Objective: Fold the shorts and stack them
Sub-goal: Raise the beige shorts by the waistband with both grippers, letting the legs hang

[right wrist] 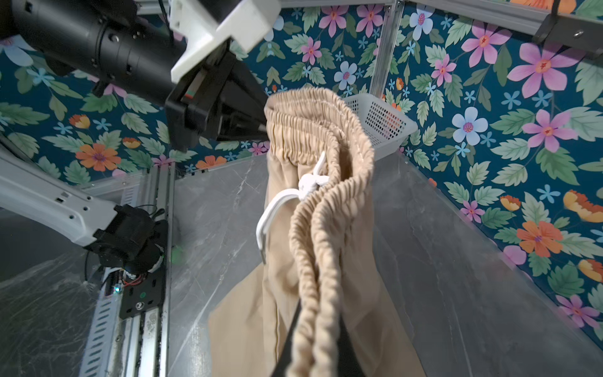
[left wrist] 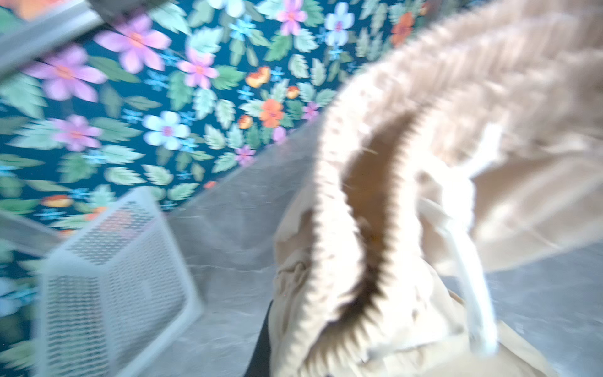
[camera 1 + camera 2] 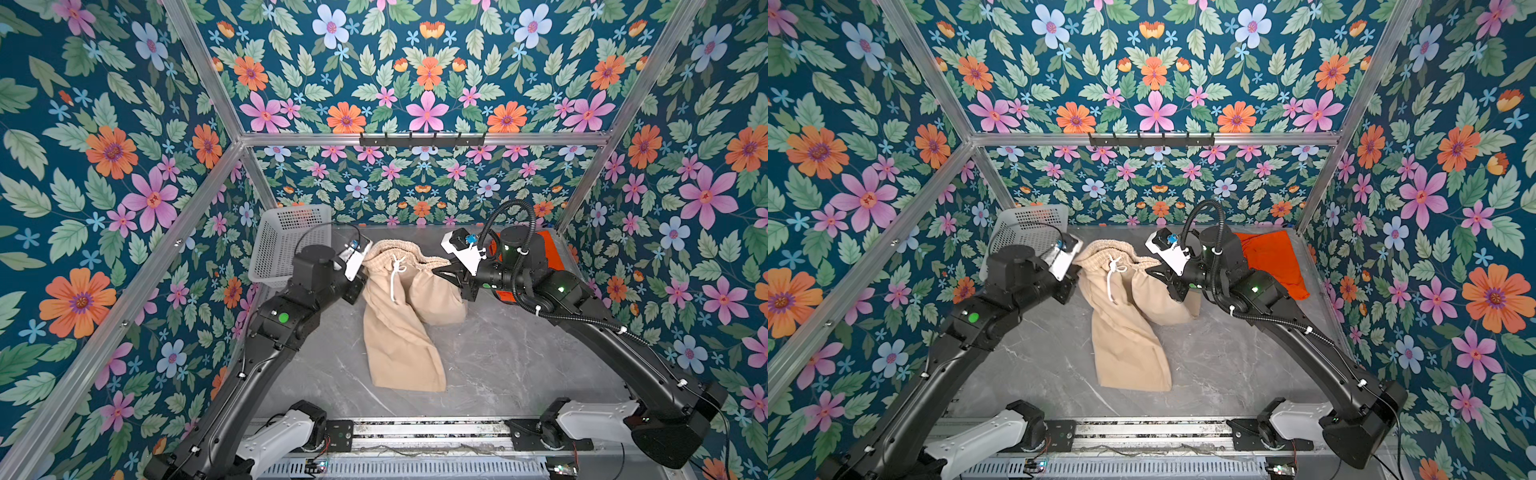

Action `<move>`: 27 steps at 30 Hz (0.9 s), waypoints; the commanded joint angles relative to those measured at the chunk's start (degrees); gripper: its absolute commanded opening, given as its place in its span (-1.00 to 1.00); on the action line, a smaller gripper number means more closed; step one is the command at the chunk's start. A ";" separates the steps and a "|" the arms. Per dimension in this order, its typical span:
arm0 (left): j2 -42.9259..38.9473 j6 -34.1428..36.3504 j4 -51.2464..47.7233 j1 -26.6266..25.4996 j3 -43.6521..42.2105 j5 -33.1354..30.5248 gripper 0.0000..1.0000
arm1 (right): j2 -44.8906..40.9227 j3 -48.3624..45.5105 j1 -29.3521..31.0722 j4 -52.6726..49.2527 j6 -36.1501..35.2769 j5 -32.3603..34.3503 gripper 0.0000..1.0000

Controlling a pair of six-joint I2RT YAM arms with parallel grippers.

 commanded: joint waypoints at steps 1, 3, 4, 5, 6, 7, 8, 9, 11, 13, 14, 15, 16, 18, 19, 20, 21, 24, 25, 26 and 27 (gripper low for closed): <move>5.50 7.99 -10.15 0.08 10.20 -20.19 -1.00 | -0.55 1.45 2.43 3.07 5.93 0.37 -1.00; 9.23 12.24 -11.10 0.13 16.12 -25.11 -1.00 | -0.15 3.76 5.09 1.75 6.71 0.94 -1.00; 11.11 14.90 -10.64 0.24 18.70 -27.38 -1.00 | 0.17 5.10 6.34 0.75 7.38 0.65 -1.00; 12.64 16.79 -9.85 0.34 20.96 -29.33 -1.00 | 0.46 6.39 7.20 -0.05 8.37 0.28 -1.00; 14.39 18.89 -8.83 0.80 23.53 -30.93 -1.00 | 0.69 7.73 8.04 -0.70 9.88 -0.44 -1.00; 15.96 20.49 -7.84 1.37 26.70 -31.41 -1.00 | 0.92 8.83 8.82 -0.93 11.99 -1.08 -1.00; 17.22 21.49 -6.99 1.86 29.40 -31.20 -1.00 | 0.82 9.51 9.31 -0.71 14.24 -1.71 -1.00; 18.75 22.67 -5.76 2.46 32.01 -30.42 -1.00 | 0.59 9.89 9.76 0.13 17.20 -2.27 -1.00; 21.17 24.70 -3.36 3.05 36.05 -28.73 -1.00 | -0.62 9.42 10.05 3.02 23.33 -4.20 -1.00; 24.05 26.30 -1.64 3.39 39.87 -26.63 -1.00 | -2.87 6.87 10.05 7.80 29.73 -4.33 -1.00; 25.36 26.64 -1.56 3.51 41.69 -25.60 -1.00 | -4.12 5.20 10.05 9.88 32.25 -3.07 -1.00; 27.28 26.92 -1.57 3.51 43.56 -24.10 -1.00 | -5.63 3.23 9.98 11.62 34.71 -0.96 -1.00; 29.06 26.99 -1.24 3.59 45.02 -22.89 -1.00 | -7.12 1.28 9.97 12.58 37.00 2.35 -1.00; 32.58 26.93 -0.97 3.59 47.25 -20.69 -1.00 | -9.47 -1.99 9.68 11.88 39.48 8.15 -1.00; 34.48 26.74 -0.74 3.60 48.21 -19.63 -1.00 | -10.56 -3.48 8.80 10.40 40.33 10.39 -1.00; 35.88 26.48 -0.67 3.59 49.03 -19.04 -1.00 | -11.39 -4.47 7.51 8.45 41.29 11.81 -1.00; 37.47 25.79 -0.96 3.60 50.27 -17.90 -1.00 | -12.42 -5.56 5.50 6.11 42.23 12.97 -1.00; 38.67 23.39 -0.94 3.55 51.60 -14.14 -1.00 | -16.00 -8.53 -0.48 1.14 41.09 14.17 -1.00; 37.88 22.96 -0.38 3.51 50.98 -12.85 -1.00 | -17.31 -9.18 -1.63 0.12 38.71 14.61 -1.00; 36.94 22.92 0.29 3.51 49.96 -12.26 -1.00 | -18.24 -9.14 -2.17 -0.97 36.19 15.09 -1.00; 35.49 22.68 1.13 3.51 48.72 -11.67 -1.00 | -18.88 -8.28 -2.62 -2.75 33.76 15.74 -1.00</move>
